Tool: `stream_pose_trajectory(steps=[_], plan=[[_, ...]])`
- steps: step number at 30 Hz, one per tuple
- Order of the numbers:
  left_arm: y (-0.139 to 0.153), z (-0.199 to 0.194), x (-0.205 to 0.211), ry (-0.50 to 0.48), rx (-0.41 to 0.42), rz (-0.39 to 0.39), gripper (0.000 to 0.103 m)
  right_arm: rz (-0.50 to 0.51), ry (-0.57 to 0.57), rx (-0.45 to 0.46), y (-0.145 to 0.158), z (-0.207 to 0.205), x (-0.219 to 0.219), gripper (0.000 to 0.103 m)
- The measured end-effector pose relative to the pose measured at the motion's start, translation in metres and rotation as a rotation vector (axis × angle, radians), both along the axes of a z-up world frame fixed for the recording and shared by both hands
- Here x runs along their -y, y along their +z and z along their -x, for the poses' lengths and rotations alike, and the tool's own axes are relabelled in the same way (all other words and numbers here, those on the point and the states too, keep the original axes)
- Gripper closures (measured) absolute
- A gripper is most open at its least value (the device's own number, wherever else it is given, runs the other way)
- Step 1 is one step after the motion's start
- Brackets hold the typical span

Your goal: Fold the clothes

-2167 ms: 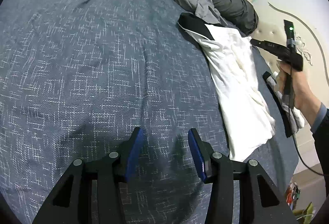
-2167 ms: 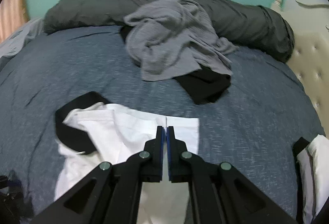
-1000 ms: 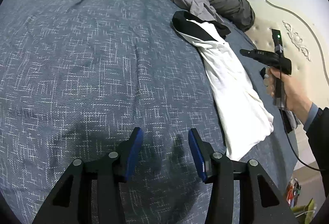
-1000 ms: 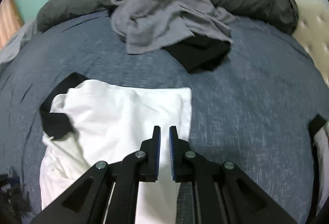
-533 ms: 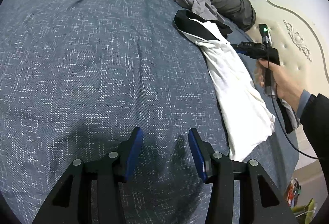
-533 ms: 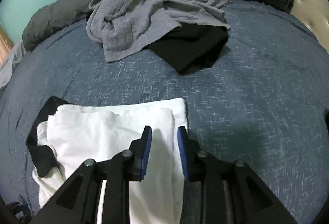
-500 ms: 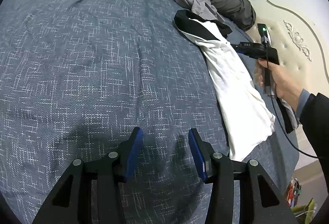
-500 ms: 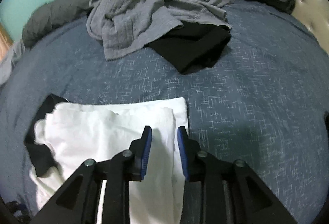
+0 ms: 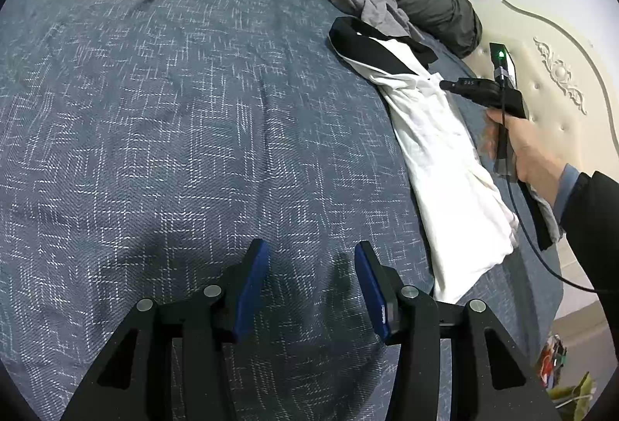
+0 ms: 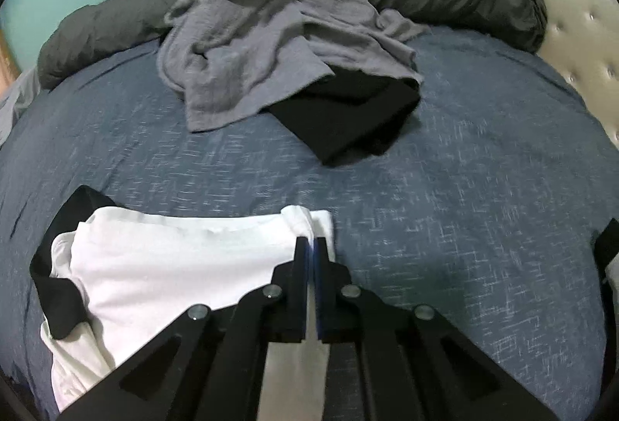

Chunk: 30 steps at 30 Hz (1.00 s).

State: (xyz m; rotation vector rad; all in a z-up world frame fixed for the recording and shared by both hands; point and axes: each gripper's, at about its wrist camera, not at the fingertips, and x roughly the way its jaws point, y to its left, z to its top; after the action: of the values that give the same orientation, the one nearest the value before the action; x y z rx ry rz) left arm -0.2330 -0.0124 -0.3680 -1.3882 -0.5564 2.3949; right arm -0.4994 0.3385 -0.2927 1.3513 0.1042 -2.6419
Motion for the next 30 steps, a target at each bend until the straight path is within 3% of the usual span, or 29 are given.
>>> stream_pose_trajectory(steps=[6, 8, 10, 12, 17, 22, 30], plan=[[-0.001, 0.003, 0.001, -0.004, 0.003, 0.002, 0.052, -0.037, -0.041, 0.076, -0.015, 0.012, -0.004, 0.099], [-0.001, 0.005, 0.0, -0.003, 0.005, -0.001, 0.052, -0.038, -0.062, 0.052, -0.008, 0.007, -0.006, 0.091], [0.0, 0.005, 0.0, -0.002, 0.006, -0.005, 0.052, -0.025, -0.038, 0.013, 0.005, -0.005, -0.005, 0.091], [0.001, 0.005, -0.001, 0.0, 0.005, -0.003, 0.052, -0.009, 0.007, -0.006, 0.017, -0.021, -0.001, 0.091], [0.007, 0.001, -0.004, -0.003, -0.011, -0.005, 0.052, 0.12, 0.284, -0.004, 0.041, -0.087, 0.028, 0.084], [0.014, -0.002, -0.01, -0.013, -0.026, -0.009, 0.052, 0.089, 0.495, 0.064, 0.032, -0.138, 0.073, 0.074], [0.015, -0.002, -0.007, -0.007, -0.027, -0.025, 0.052, 0.006, 0.549, 0.125, 0.005, -0.154, 0.092, 0.074]])
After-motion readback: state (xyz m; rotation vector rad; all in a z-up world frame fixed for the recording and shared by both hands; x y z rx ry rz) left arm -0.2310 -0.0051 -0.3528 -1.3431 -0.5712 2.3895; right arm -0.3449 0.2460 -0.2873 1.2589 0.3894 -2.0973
